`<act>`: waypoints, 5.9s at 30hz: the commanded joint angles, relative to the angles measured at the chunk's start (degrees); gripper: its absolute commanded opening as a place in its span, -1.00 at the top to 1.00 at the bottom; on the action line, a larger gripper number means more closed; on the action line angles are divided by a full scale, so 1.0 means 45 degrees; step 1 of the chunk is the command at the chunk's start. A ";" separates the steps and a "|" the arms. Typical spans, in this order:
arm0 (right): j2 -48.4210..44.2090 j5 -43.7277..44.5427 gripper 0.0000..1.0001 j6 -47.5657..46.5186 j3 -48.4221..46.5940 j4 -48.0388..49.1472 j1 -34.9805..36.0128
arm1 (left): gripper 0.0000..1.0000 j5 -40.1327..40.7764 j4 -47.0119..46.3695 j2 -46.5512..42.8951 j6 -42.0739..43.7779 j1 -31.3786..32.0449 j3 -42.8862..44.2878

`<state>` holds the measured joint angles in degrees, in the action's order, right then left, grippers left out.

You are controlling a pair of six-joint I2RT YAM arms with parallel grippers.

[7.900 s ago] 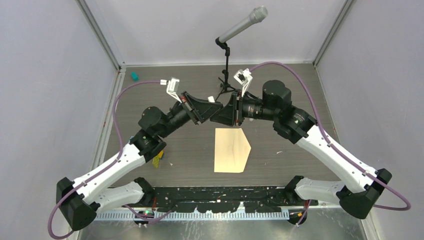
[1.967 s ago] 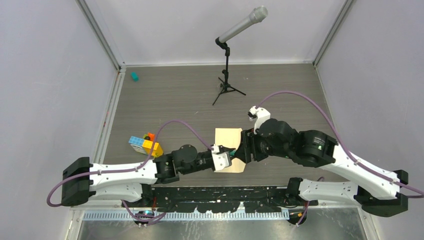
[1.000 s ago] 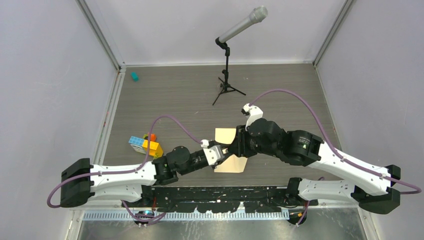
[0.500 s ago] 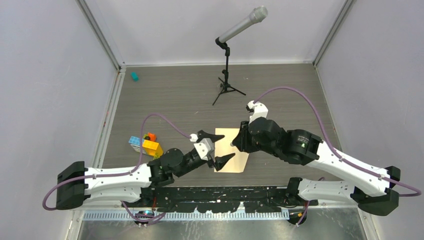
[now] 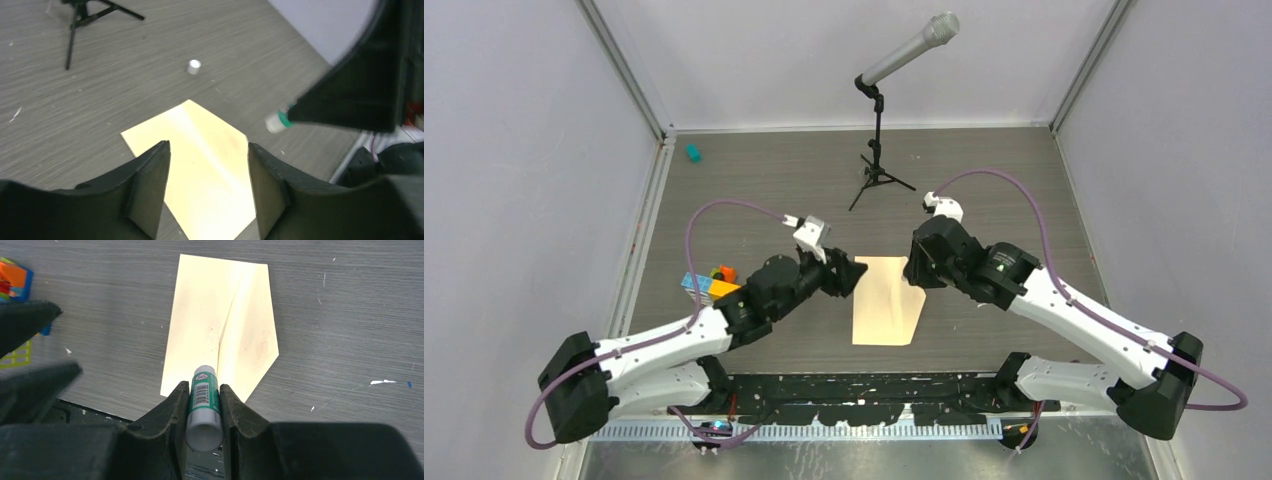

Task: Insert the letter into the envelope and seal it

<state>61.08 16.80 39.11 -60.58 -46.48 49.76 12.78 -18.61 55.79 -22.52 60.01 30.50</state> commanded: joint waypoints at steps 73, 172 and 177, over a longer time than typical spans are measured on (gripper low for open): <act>0.6885 -0.0028 0.99 -0.1462 0.0487 0.4936 -0.0823 | 1.00 -0.1945 0.0054 0.9614 -0.7417 -0.2749 0.1914; 0.6179 -0.0722 0.99 0.0406 0.1699 0.3474 0.1566 | 1.00 -0.2780 -0.1051 1.0460 -0.8690 -0.3081 0.1529; 0.6105 -0.0718 0.99 0.0583 0.1818 0.3492 0.1792 | 1.00 -0.2778 -0.1147 1.0529 -0.8759 -0.3071 0.1493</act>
<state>89.60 14.41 39.68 -54.00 -28.32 56.49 -1.56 -26.68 100.84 -62.59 46.48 38.76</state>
